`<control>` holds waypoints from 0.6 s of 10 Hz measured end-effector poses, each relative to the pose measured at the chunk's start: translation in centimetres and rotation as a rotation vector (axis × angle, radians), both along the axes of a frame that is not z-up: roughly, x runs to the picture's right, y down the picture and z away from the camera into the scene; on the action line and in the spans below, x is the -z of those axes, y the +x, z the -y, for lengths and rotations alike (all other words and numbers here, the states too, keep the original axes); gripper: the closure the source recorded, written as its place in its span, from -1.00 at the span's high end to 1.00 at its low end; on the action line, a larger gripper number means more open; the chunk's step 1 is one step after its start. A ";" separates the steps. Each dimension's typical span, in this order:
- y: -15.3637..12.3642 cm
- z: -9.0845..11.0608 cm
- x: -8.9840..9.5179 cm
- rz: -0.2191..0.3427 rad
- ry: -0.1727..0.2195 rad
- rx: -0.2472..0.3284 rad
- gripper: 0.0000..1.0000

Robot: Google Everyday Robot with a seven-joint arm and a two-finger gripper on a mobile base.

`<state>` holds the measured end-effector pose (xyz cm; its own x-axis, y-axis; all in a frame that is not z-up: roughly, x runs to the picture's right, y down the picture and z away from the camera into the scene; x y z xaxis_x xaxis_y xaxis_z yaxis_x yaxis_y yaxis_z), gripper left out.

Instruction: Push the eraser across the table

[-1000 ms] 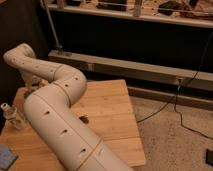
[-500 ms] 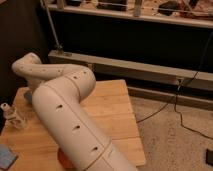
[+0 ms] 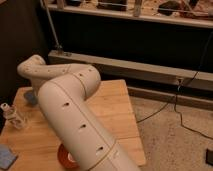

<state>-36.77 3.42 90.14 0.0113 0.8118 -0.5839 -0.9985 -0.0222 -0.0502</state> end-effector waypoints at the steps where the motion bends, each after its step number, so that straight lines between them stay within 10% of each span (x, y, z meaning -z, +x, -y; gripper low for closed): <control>1: -0.3 -0.1 -0.3 -0.003 -0.004 0.002 0.39; 6: -1.6 -0.3 -1.9 -0.022 -0.016 0.016 -0.09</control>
<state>-38.39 3.73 91.99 0.0112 0.8023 -0.5968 -0.9996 -0.0066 -0.0276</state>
